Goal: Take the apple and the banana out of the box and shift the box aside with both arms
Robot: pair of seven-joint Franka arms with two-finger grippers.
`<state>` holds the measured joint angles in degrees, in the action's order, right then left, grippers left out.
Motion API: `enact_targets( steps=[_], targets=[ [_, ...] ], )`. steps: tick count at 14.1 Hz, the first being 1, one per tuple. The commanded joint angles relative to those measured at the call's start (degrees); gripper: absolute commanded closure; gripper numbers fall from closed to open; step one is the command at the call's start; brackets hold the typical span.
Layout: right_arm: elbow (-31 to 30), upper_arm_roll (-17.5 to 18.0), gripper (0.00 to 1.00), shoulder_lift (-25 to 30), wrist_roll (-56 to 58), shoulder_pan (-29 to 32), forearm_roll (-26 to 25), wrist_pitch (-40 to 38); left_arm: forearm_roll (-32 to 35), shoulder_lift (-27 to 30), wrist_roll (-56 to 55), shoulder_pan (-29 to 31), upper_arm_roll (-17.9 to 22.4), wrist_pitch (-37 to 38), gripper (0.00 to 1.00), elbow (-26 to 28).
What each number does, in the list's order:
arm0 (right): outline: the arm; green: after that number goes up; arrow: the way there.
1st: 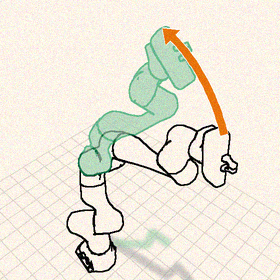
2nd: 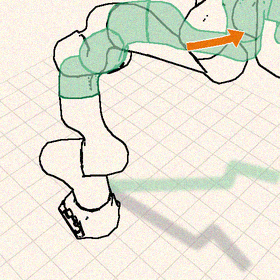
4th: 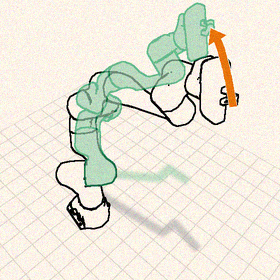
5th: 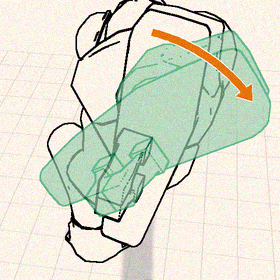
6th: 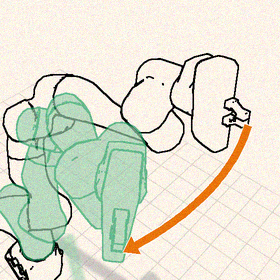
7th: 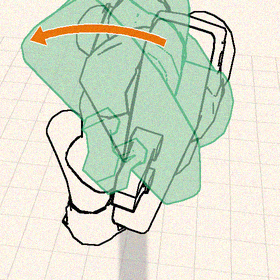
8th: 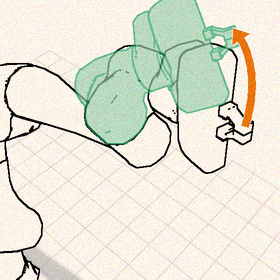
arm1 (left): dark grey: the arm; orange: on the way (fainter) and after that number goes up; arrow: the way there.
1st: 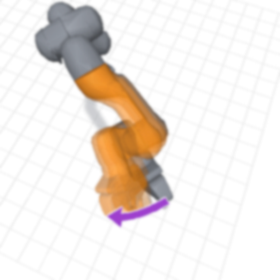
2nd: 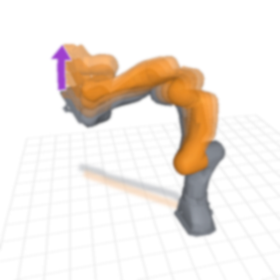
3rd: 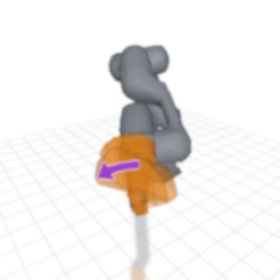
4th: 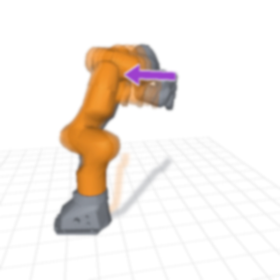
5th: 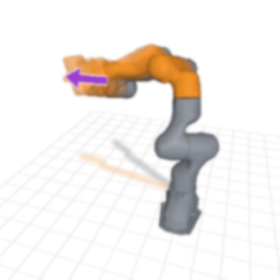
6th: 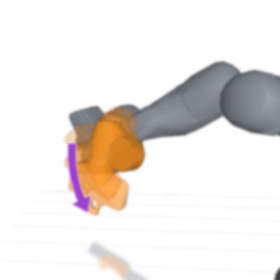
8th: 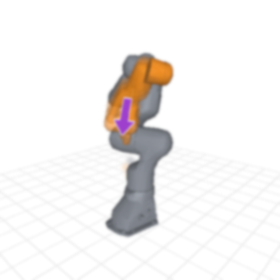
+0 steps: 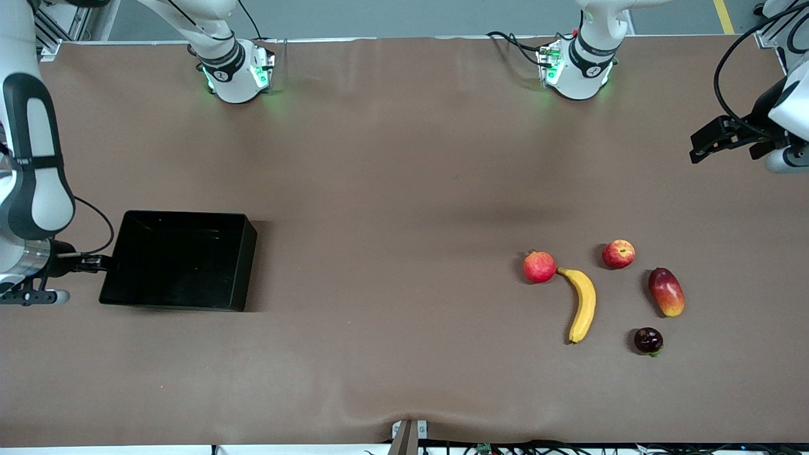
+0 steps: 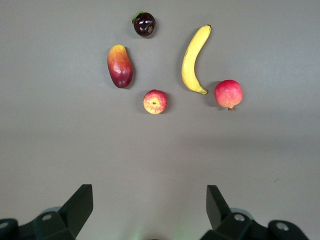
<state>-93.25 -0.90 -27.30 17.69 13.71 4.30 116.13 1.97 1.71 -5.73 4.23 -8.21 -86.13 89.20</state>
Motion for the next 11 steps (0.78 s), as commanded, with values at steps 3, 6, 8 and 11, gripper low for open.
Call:
enact_targets(
  steps=[3,6,8,11],
  targets=[
    [-1.06,0.02,0.00,10.93,-8.34,-7.19,-2.88,-7.82,-1.44,1.54,0.81,-0.10,0.65,0.35,0.00,1.24],
    [-1.41,0.20,0.00,18.14,-16.61,-11.42,-4.12,-15.29,-1.44,1.63,0.90,-0.10,0.57,1.05,0.00,1.42],
    [-1.67,0.20,0.00,22.45,-19.70,-12.92,-4.12,-20.12,-1.53,1.80,0.72,-0.18,0.04,1.84,0.00,1.42],
    [-0.36,-0.24,0.00,26.06,-19.98,-13.10,-4.12,-24.80,-1.53,2.24,0.81,-0.10,0.04,1.93,0.00,1.42]
  ],
)
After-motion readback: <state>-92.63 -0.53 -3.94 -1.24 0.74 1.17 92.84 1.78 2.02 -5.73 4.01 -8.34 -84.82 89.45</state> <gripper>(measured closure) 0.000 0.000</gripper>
